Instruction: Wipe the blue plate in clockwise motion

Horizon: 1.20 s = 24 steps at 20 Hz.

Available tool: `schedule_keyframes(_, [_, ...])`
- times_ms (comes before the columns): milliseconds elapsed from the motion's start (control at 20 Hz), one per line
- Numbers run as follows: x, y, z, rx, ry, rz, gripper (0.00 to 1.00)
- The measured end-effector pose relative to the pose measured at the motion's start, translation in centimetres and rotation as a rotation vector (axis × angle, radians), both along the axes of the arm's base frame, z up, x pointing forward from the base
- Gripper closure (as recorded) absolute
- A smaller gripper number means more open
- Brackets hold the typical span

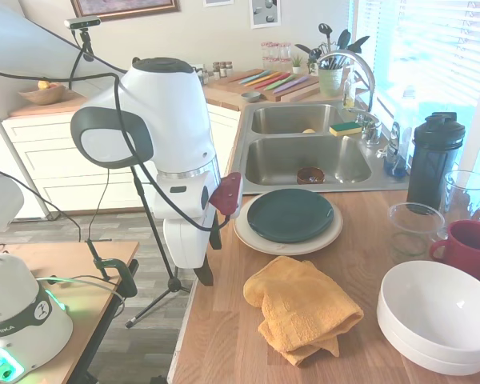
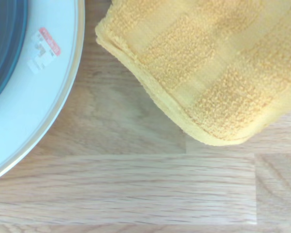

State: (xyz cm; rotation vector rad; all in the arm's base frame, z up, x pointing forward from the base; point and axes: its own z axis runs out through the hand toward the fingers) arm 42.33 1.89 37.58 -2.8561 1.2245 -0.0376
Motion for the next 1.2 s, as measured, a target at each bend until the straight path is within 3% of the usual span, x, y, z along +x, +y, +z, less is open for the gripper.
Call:
schedule_keyframes(350, [0.4, -0.6, -0.1, -0.013, 0.002, -0.005, 0.0])
schedule_keyframes(650, [3.1, -0.7, 0.4, -0.01, -0.012, -0.005, 0.0])
schedule_keyframes(1200, [7.1, -2.0, -0.4, -0.032, -0.109, 0.001, 0.0])
